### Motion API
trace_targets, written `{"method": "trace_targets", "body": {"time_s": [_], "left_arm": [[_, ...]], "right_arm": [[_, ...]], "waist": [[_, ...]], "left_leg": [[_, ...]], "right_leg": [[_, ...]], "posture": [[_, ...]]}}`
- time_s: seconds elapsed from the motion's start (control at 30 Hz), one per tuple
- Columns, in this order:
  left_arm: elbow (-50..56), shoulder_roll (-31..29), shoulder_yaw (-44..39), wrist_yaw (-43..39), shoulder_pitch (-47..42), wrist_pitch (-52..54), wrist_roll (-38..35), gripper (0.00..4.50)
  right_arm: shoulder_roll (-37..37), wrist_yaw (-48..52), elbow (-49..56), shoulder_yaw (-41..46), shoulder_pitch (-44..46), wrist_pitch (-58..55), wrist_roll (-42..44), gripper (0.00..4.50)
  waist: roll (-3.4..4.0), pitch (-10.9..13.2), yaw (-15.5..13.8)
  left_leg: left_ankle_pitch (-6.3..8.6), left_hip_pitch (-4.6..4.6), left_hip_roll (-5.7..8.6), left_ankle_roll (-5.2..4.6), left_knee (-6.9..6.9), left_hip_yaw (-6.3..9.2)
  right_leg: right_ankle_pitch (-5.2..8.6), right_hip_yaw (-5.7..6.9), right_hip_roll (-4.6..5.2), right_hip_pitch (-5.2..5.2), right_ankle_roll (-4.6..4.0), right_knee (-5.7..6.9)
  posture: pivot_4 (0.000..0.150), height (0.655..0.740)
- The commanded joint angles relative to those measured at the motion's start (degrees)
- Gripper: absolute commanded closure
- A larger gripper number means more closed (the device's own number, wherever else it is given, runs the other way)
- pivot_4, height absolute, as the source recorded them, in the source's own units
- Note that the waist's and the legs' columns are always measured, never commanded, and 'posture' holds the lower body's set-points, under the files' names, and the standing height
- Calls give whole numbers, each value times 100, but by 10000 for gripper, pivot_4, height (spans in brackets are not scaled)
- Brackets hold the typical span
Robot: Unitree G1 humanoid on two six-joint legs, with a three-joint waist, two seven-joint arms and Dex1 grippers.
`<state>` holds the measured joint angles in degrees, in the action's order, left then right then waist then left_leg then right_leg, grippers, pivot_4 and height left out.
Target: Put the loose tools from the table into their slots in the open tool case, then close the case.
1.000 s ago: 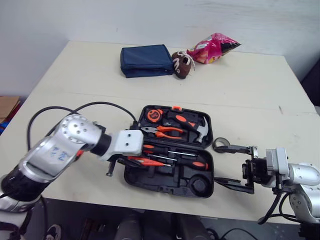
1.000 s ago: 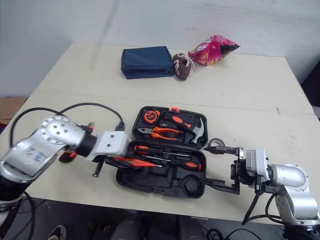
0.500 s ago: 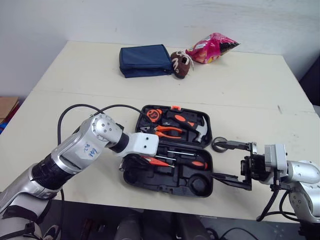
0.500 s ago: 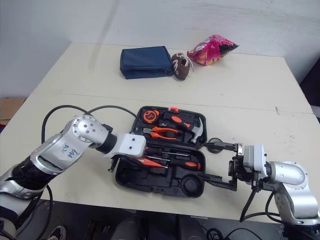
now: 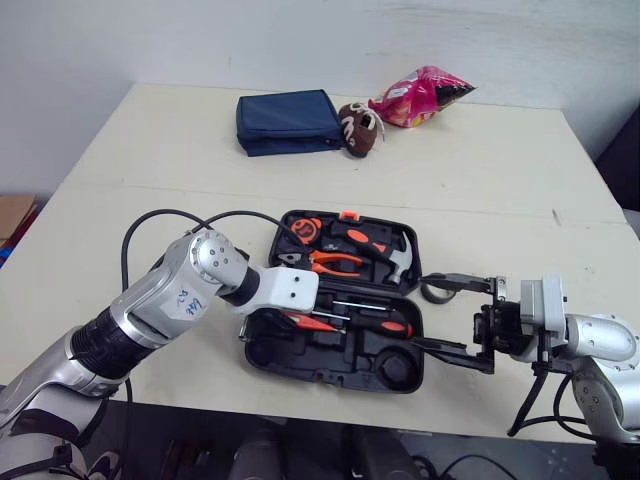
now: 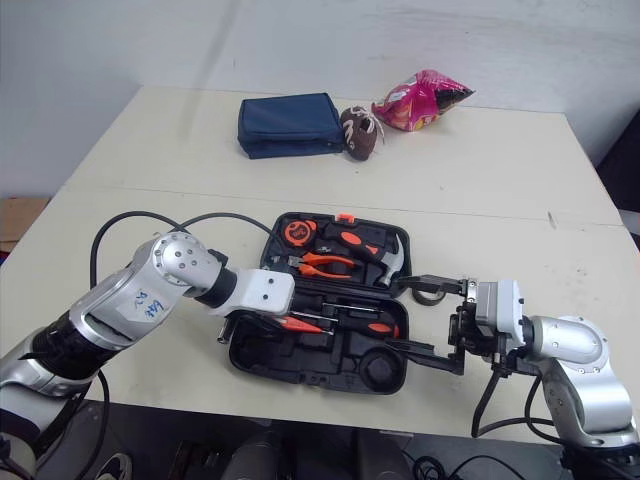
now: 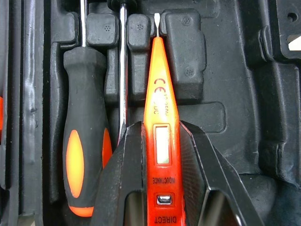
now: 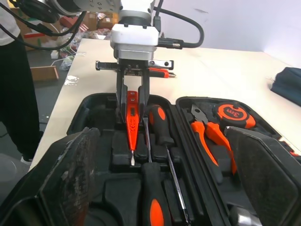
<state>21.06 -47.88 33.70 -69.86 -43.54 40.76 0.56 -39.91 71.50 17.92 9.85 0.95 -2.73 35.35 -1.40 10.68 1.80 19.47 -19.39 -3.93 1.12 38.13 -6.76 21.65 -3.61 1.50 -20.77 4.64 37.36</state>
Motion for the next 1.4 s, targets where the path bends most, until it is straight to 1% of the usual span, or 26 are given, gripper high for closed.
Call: {"method": "trace_targets", "body": {"time_s": [0.03,0.33,0.43,0.57,0.73,1.03,1.1,1.13,1.2,1.23,1.3,1.4], "left_arm": [[31,17,3,120,146,74,172,41806],[72,5,-113,184,192,53,127,41806],[75,149,-288,258,171,-168,24,41806],[193,98,-419,135,104,42,-103,41806],[60,20,-259,178,237,-17,58,41806],[114,46,-218,137,219,43,57,41806],[147,60,-285,144,198,-46,32,31643],[169,101,-377,208,201,-95,2,28827],[284,-41,-437,56,165,-154,-53,20385],[326,-108,-441,-26,153,-176,-70,20385],[599,-194,-630,-203,84,61,-335,20385],[795,-183,-857,-239,37,312,-607,20385]], "right_arm": [[-44,-31,128,59,57,21,34,0],[3,144,-204,27,108,222,-33,0],[-7,202,-205,72,34,263,11,0],[-24,246,-165,129,-59,287,48,0],[-78,107,214,209,-209,109,186,0],[-119,55,278,257,-233,16,223,0],[-113,66,254,259,-241,31,221,0],[-107,79,233,259,-247,45,218,0],[-92,107,186,253,-258,68,210,0],[-87,119,170,251,-263,75,208,0],[-80,148,143,253,-291,72,218,0],[-81,188,114,249,-312,75,213,0]], "waist": [[0,0,-5],[0,0,-12],[0,0,-17],[-1,0,-21],[-1,0,-16],[-1,0,-9],[-1,0,-8],[-1,0,-9],[-1,0,-12],[-1,0,-9],[-1,1,-10],[-1,1,-18]], "left_leg": [[0,0,0,0,0,0],[0,0,2,0,3,0],[0,0,1,0,3,0],[0,-2,3,-1,4,0],[0,-4,2,-1,3,1],[-2,0,2,0,4,-1],[-2,0,2,0,4,-1],[-2,0,2,0,4,-1],[-2,-1,2,0,4,-1],[-2,-1,2,0,4,-1],[-2,-1,2,0,4,-1],[-2,-7,3,0,4,-1]], "right_leg": [[0,0,0,0,0,0],[0,0,2,1,0,1],[0,1,1,0,0,3],[0,1,4,0,0,2],[0,2,3,-2,0,2],[0,0,2,-2,0,7],[0,-1,2,-2,0,7],[0,0,2,-2,0,8],[0,0,2,-3,0,7],[0,0,2,-3,0,7],[0,-1,2,-3,0,7],[0,0,3,-8,0,8]], "posture": [[1500,7400],[1500,7400],[1500,7400],[1500,7400],[1500,7400],[1500,7400],[1500,7400],[1500,7400],[1500,7400],[1500,7400],[1500,7400],[1500,7400]]}}
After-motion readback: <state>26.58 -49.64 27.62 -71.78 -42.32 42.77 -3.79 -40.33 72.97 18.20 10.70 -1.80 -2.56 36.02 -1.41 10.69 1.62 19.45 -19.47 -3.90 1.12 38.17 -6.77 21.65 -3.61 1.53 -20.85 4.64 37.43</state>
